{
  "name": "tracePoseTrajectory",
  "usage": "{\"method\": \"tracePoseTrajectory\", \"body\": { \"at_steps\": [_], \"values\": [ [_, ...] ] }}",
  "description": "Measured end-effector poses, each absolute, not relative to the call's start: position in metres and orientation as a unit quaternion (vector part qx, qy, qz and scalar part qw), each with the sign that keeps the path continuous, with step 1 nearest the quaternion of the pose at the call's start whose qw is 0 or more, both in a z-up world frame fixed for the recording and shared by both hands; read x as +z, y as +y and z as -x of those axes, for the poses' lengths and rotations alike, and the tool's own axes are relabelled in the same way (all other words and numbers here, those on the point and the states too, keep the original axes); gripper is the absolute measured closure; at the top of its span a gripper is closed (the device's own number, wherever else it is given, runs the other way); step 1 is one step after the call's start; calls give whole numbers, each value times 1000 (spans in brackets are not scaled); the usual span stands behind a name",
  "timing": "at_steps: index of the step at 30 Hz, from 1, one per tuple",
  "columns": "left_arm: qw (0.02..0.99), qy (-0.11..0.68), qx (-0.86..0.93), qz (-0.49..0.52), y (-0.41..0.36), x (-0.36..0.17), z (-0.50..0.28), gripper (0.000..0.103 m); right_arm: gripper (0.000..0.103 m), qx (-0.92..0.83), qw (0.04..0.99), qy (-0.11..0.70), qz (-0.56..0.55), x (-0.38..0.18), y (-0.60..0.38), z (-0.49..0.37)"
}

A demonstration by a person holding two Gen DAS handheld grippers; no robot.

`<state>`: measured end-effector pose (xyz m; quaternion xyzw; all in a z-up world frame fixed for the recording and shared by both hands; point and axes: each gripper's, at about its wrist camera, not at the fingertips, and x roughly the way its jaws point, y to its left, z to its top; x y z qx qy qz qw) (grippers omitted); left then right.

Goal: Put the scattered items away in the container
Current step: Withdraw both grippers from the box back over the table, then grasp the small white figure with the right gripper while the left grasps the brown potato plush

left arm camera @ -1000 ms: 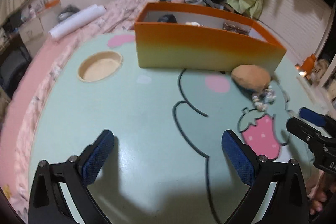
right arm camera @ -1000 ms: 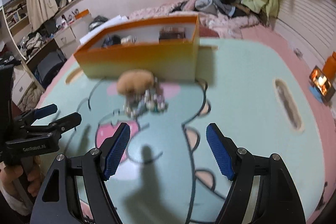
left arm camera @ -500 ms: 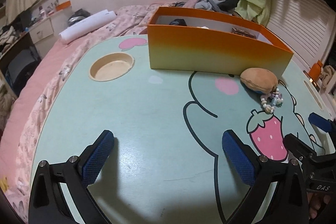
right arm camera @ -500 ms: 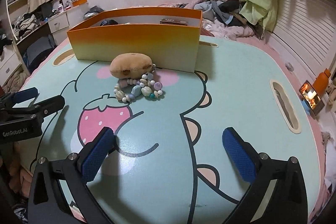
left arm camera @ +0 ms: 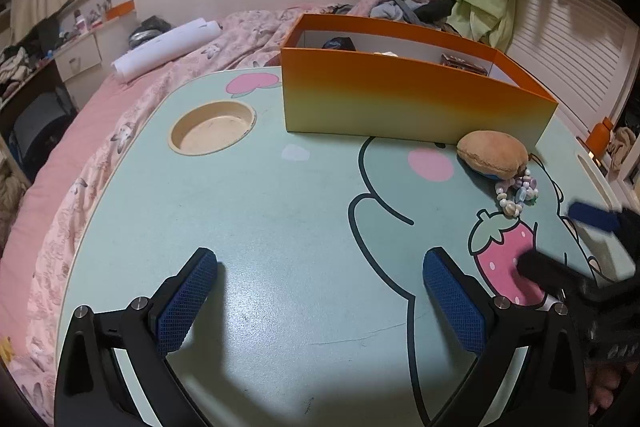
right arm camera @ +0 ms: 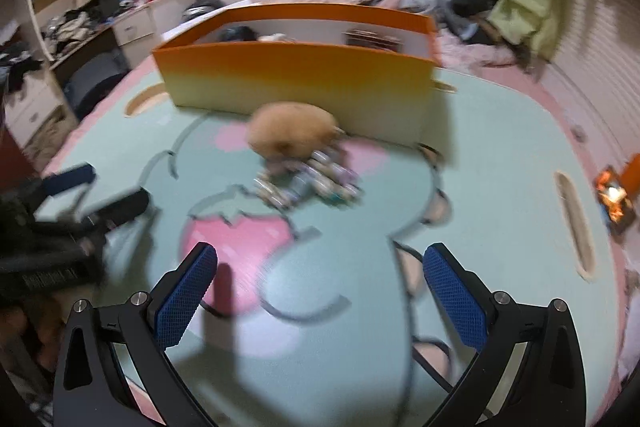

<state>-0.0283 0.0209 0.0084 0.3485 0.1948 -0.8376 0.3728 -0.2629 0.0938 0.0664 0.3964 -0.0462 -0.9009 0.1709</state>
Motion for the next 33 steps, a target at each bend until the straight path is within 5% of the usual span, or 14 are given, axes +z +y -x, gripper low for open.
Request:
{"method": "tracePoseTrajectory", "body": {
  "at_steps": [10,13,23,33],
  "values": [
    [377,199,-836,-345,22,6,28,1,0,-909,139,-2,-393,82,84,303],
    [377,200,-836,-345,21,6,28,1,28,-893,160,-19,-419,73,86,312],
    [377,201,-836,-345,21,6,28,1,80,-892,211,-23,-399,82,93,296],
    [378,199,-834,-348,21,7,29,1,85,-875,286,-128,-368,71,126,253]
  ]
}}
